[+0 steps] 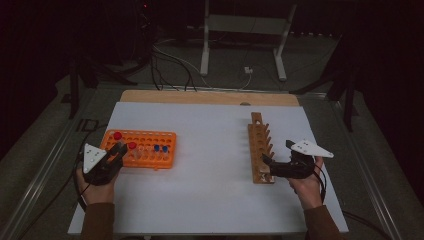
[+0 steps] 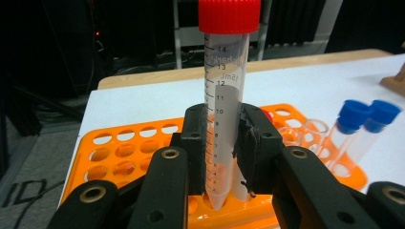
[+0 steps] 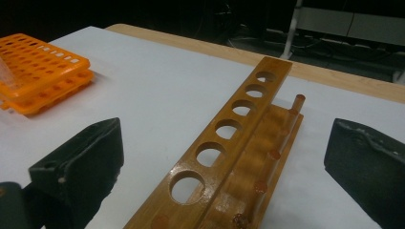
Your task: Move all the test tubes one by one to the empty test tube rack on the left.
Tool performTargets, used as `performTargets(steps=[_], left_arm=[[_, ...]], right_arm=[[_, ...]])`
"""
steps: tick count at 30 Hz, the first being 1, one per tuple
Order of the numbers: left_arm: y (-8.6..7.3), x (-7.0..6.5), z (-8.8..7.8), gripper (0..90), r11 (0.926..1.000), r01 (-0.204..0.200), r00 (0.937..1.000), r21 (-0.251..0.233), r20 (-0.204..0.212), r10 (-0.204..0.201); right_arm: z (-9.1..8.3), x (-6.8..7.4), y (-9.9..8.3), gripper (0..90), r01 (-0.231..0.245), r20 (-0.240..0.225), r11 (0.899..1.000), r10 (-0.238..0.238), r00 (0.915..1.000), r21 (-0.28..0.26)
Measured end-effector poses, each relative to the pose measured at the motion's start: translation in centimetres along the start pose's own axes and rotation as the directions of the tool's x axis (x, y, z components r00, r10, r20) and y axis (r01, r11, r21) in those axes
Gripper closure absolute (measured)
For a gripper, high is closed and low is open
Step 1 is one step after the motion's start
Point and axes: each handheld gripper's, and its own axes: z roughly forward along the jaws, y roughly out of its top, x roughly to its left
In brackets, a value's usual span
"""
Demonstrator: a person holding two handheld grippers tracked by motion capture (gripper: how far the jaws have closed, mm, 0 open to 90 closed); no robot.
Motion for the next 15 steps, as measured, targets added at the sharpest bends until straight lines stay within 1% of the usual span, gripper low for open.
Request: performTargets(steps=[2,4,8,11,13,15], left_arm=[[0.0,0.0,0.3,74.3,1.0000,0.002,1.0000,0.004,-0.003,-0.002],[-0.1,0.1,0.6,74.3,0.9999,0.016,0.9999,0.003,-0.002,-0.016],[-0.5,0.2,1.1,74.3,0.9995,0.016,0.9999,0.027,-0.002,-0.016],[-1.0,0.3,1.5,74.3,0.9979,0.008,1.0000,0.064,0.004,-0.009],[-1.3,0.3,1.7,74.3,0.9955,-0.013,0.9999,0.094,0.010,0.012],[-1.6,0.2,1.8,74.3,0.9927,-0.024,0.9996,0.118,0.020,0.022]], right_arm=[[0.0,0.0,0.0,0.1,-0.002,0.001,1.000,0.002,1.0000,0.001],[-0.1,0.0,-0.1,0.1,0.000,0.000,1.000,0.000,1.0000,0.000],[-0.1,0.0,-0.1,0.1,0.000,-0.001,1.000,0.000,1.0000,0.000],[-0.2,-0.1,-0.2,0.1,0.000,-0.001,1.000,0.000,1.0000,-0.002],[-0.2,0.0,-0.3,0.1,-0.001,-0.002,1.000,0.001,1.0000,-0.001],[-0.3,0.0,-0.4,0.1,0.005,-0.006,1.000,-0.005,1.0000,-0.001]])
